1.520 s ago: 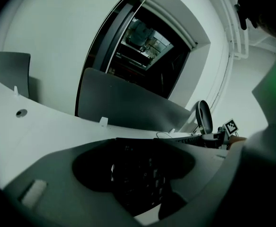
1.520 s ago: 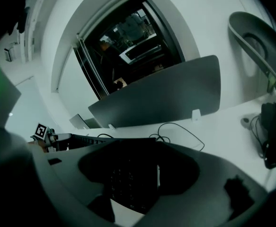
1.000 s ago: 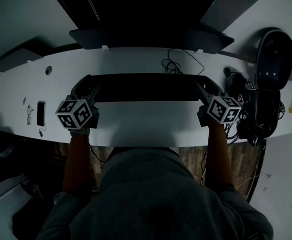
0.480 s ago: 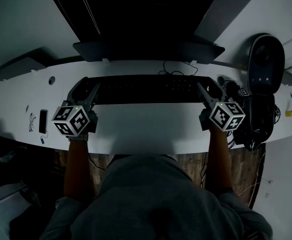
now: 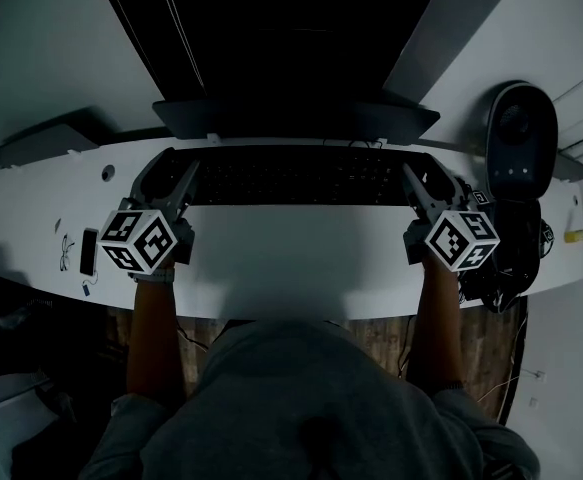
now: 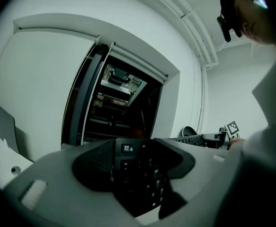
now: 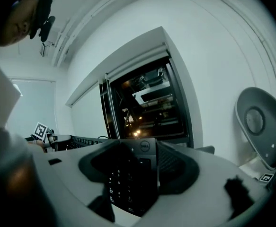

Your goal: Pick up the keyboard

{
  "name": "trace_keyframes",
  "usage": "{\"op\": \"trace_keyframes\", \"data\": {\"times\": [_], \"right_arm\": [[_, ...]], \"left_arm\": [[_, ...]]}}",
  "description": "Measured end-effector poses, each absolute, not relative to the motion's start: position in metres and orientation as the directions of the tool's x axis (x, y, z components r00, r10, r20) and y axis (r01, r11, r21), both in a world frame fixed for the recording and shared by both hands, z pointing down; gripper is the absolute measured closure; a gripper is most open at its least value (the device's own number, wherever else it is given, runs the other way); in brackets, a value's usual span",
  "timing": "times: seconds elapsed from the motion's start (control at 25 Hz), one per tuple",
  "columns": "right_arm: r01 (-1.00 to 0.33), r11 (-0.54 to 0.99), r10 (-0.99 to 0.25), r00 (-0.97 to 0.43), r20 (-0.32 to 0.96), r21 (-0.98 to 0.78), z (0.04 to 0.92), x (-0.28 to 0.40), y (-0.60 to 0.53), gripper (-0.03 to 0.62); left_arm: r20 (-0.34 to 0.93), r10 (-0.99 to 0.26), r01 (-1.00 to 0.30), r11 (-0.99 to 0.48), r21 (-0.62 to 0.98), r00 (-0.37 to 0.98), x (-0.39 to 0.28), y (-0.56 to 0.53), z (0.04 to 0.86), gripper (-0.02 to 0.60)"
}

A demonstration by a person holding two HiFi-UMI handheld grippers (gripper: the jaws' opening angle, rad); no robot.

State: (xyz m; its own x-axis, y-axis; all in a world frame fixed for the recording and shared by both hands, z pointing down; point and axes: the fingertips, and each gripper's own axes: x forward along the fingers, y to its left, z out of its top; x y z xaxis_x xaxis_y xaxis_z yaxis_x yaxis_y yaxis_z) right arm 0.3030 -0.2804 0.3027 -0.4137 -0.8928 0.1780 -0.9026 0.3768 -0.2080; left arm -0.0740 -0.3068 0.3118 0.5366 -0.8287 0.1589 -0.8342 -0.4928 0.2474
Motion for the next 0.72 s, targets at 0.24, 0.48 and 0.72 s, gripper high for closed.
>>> {"op": "trace_keyframes", "data": {"times": [0.24, 0.48, 0.72], "right_arm": [[-0.904, 0.388, -0.902, -0.413, 0.127, -0.181, 0.271, 0.301, -0.282, 0.342], [-0.905, 0.393, -0.908, -0.41, 0.088, -0.161, 0.246, 0.298, -0.282, 0.342], [-0.908, 0.393, -0.913, -0.404, 0.059, -0.146, 0.23, 0.297, -0.288, 0.342]], "left_arm": [[0.11, -0.838, -0.835, -0.504, 0.222, 0.535, -0.075, -0.31, 0.28, 0.333], [0.074, -0.84, -0.833, -0.514, 0.207, 0.537, -0.079, -0.311, 0.256, 0.333], [0.054, -0.838, -0.828, -0.524, 0.197, 0.543, -0.08, -0.321, 0.24, 0.331]]}}
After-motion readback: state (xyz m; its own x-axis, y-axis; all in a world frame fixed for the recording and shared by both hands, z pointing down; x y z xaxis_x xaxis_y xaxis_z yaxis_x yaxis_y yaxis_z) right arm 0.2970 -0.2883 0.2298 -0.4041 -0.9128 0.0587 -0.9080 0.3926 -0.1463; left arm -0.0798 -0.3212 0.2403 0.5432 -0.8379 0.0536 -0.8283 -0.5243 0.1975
